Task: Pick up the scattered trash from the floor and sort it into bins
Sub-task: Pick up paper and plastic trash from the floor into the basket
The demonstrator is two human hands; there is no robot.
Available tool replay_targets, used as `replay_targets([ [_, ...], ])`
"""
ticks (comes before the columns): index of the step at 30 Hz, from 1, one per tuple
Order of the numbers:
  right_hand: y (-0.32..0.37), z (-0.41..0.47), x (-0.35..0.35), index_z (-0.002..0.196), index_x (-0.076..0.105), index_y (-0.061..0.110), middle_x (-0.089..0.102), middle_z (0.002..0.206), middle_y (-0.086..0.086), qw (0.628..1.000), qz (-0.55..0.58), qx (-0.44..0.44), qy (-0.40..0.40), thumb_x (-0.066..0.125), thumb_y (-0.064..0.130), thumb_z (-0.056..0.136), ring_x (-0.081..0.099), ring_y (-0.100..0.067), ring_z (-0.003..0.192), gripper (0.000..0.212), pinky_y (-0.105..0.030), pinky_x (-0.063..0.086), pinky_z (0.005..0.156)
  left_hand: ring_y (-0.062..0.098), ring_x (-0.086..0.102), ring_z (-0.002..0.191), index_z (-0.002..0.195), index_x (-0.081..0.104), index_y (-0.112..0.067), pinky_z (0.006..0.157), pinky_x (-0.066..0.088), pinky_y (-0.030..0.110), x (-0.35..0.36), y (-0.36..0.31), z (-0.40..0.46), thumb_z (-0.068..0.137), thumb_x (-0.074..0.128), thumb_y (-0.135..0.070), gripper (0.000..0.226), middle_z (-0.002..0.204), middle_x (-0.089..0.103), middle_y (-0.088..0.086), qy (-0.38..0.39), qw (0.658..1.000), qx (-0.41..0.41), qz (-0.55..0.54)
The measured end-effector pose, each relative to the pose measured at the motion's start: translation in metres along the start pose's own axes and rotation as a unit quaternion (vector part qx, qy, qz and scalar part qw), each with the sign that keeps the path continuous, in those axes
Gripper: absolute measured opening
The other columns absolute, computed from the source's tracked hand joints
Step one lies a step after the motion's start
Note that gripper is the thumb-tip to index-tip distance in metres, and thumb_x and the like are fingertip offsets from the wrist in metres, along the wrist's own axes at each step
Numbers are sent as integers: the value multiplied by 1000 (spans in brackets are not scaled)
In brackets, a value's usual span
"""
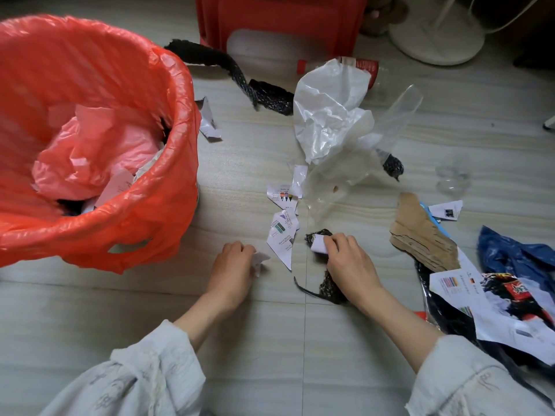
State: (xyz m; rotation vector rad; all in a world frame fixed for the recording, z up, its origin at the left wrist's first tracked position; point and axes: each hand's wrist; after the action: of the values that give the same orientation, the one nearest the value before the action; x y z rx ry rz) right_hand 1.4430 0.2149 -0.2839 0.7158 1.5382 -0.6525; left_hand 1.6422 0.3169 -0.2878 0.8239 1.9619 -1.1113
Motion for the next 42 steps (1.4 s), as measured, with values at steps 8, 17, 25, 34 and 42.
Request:
replay_targets([
  [8, -5, -7, -17, 104, 63, 1, 65, 95, -15, 972, 199, 127, 0, 52, 1, 86, 55, -34, 93, 21, -38, 43, 77, 15, 63, 67, 59, 58, -26, 59, 49, 28, -16, 7, -8, 65, 55, 7, 34, 67, 62, -7, -24, 986, -30, -164],
  [17, 28, 31, -118, 111, 65, 8, 67, 101, -12, 907, 383, 140, -103, 48, 6, 90, 57, -26, 90, 27, -22, 33, 73, -6, 57, 62, 85, 72, -10, 60, 39, 7, -106, -46, -19, 72, 65, 10, 24, 84, 61, 8, -169, 954, 96, -227],
  [25, 95, 88, -212, 112, 66, 22, 61, 99, -5, 875, 435, 64, -201, 51, 15, 88, 37, -3, 89, 29, -14, 27, 74, 11, 58, 74, 88, 67, -8, 66, 46, 28, -232, -37, -39, 86, 61, -8, 7, 83, 61, 6, -461, 856, 172, -161],
  [34, 196, 132, -248, 104, 68, 15, 70, 102, -2, 829, 529, -26, -180, 50, 4, 87, 61, -21, 95, 26, -30, 44, 85, 30, 60, 102, 108, 64, -20, 84, 48, 40, -267, 64, -43, 81, 60, -5, 31, 109, 65, 6, -398, 914, -38, -72],
  [42, 200, 129, -218, 127, 54, 16, 49, 138, 0, 928, 347, -110, -76, 50, 12, 89, 42, -24, 126, 39, -34, 32, 107, 34, 50, 118, 138, 39, -12, 97, 41, 50, -257, 73, -54, 79, 42, 6, 62, 129, 52, 15, -346, 931, -112, -38],
])
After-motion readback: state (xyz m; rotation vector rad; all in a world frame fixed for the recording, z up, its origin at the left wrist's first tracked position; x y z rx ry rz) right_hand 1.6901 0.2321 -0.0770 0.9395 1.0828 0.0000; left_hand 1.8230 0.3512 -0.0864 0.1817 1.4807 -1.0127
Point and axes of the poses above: each hand's wrist, its own z-axis towards the middle knuckle, its own x-axis out of the palm, y = z × x
